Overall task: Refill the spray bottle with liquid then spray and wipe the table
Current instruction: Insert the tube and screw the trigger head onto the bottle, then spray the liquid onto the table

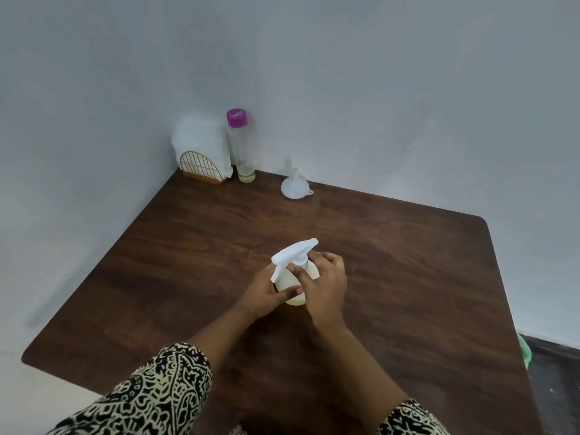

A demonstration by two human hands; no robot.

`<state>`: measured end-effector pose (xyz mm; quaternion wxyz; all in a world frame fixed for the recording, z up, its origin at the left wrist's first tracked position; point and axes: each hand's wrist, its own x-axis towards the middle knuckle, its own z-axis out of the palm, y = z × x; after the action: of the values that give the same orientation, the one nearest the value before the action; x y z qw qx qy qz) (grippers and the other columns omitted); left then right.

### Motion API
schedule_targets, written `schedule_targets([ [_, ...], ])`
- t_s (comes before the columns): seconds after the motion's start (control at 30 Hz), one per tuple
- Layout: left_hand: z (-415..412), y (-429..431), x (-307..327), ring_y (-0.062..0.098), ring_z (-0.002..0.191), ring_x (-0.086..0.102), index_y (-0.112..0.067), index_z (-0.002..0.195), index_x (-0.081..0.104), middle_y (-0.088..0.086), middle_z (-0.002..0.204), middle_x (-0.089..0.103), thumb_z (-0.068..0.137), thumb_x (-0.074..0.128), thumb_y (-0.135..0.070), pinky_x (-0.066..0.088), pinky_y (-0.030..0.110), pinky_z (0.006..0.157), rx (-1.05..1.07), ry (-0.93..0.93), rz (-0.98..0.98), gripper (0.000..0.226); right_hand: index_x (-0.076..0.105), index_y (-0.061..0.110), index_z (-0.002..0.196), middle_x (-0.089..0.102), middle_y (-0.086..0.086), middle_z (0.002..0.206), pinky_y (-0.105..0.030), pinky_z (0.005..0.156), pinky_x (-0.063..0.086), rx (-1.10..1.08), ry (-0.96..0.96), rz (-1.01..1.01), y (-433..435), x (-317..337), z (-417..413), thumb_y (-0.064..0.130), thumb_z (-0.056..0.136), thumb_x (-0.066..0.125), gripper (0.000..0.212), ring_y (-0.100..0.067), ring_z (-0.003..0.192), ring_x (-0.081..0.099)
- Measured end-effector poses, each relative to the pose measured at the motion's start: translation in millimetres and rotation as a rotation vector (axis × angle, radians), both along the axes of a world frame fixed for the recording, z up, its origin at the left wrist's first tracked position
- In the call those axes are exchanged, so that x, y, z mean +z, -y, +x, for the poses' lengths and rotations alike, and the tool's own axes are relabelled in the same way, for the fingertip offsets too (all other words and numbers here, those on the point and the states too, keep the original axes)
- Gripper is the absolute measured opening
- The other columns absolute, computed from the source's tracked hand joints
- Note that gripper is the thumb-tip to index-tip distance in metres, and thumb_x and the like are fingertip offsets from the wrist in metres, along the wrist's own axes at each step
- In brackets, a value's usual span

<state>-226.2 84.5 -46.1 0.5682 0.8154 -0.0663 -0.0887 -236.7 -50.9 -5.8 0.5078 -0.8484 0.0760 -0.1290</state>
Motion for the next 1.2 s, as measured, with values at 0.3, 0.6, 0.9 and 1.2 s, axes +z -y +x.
schedule_targets([
  [0.3,-37.6,41.8,-16.2,0.006,0.132,0.044,-0.037,0.141,0.036,-0.014,0.142,0.045,0.067,0.08,-0.043,0.041,0.032,0.107,0.133,0.038,0.004,0.086,0.037,0.027,0.071,0.045,0.013,0.071,-0.042,0.072,0.048,-0.122,-0.012,0.026,9.7,11.6,-8.2,0.045,0.064,0.08,0.048,-0.013,0.076,0.049],
  [0.6,-54.0,30.8,0.0,-0.01,0.119,0.045,-0.054,0.126,0.038,-0.041,0.123,0.049,0.055,0.089,-0.039,0.038,0.044,0.108,-0.083,-0.065,0.11,0.09,0.046,0.027,0.118,0.064,0.017,0.111,-0.021,0.085,0.049,0.361,-0.09,0.32,35.6,5.9,-33.4,0.03,0.07,0.082,0.06,-0.008,0.096,0.066],
  [0.9,-63.3,-0.8,-8.5,0.011,0.148,0.007,-0.033,0.153,0.006,-0.009,0.161,0.012,0.072,0.074,-0.053,0.001,0.046,0.12,-0.168,-0.086,0.641,0.108,0.056,0.014,0.126,0.062,0.008,0.123,-0.017,0.092,0.047,0.325,0.011,0.217,39.1,2.5,-46.3,0.002,0.08,0.061,0.047,-0.002,0.104,0.06],
  [1.2,-111.3,-37.1,-39.2,0.018,0.145,-0.022,-0.026,0.152,-0.012,-0.001,0.161,-0.018,0.063,0.004,-0.081,-0.01,0.045,0.116,-0.081,-0.092,0.888,0.105,0.062,0.011,0.095,0.06,0.011,0.08,-0.012,0.066,0.047,0.133,-0.07,0.294,46.7,9.4,-50.5,0.001,0.077,0.063,0.021,-0.003,0.071,0.061],
])
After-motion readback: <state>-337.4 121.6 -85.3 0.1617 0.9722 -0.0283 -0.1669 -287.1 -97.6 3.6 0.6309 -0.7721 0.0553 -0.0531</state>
